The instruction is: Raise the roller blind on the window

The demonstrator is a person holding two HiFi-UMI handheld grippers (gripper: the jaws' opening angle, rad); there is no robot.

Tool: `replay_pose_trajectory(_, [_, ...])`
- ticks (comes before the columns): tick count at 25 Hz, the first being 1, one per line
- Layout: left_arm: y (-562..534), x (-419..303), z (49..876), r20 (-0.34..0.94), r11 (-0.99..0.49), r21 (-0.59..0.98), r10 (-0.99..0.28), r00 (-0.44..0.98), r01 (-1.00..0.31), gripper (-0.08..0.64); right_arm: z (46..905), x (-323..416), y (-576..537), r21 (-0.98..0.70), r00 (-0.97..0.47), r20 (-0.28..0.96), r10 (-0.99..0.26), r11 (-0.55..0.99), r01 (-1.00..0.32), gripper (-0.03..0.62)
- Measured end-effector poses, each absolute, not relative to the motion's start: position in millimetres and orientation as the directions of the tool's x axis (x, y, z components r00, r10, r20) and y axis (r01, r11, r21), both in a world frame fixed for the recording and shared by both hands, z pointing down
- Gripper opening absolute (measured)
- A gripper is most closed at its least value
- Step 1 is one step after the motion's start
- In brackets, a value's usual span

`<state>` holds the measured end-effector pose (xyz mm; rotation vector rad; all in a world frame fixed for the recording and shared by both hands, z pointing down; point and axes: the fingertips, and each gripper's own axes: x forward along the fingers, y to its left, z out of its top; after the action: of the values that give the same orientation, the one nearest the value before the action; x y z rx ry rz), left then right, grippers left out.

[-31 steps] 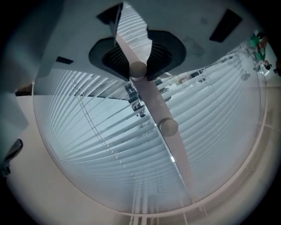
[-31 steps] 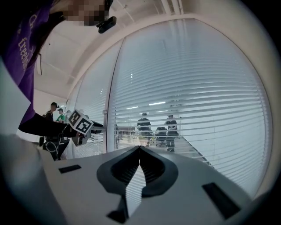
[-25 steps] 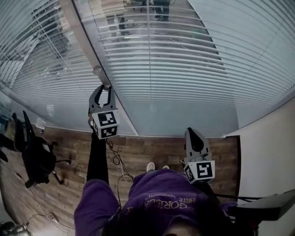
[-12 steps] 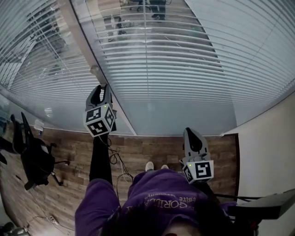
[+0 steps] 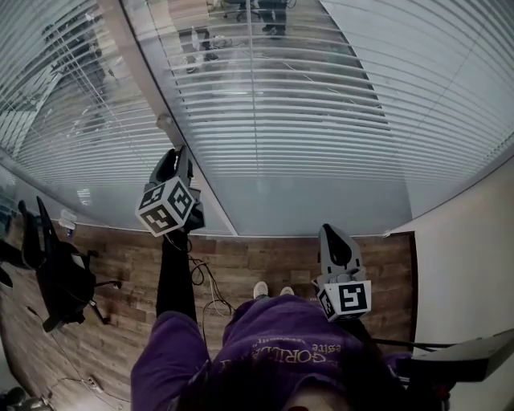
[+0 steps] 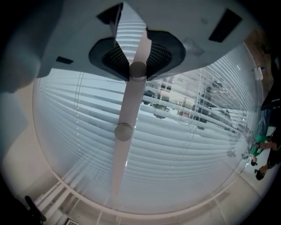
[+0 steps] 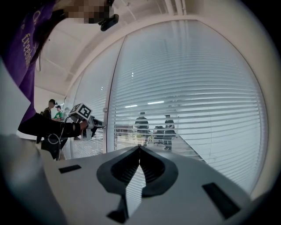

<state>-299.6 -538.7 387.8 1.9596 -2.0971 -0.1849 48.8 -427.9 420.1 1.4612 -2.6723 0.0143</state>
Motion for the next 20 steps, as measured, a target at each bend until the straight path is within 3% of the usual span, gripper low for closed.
replay_pose_trajectory(11, [-537.4,-304.9,389.9,0.097,0.058,0.612,-0.995,0.002,-0.789,0.115,422.5,46.1,-427.4,0.04,-0.541,0.097,-0.835,0.547,-0.836,-0.002])
replay_pose_trajectory(20, [-536.8,-310.2,396.7,-0.047,-0.036,0.897,-0.999,-0.015,-0.441,0.115,422.7,45.0,-428.7,0.042,-0.536,0.099,-0.838,0.542,-0.839,-0.002])
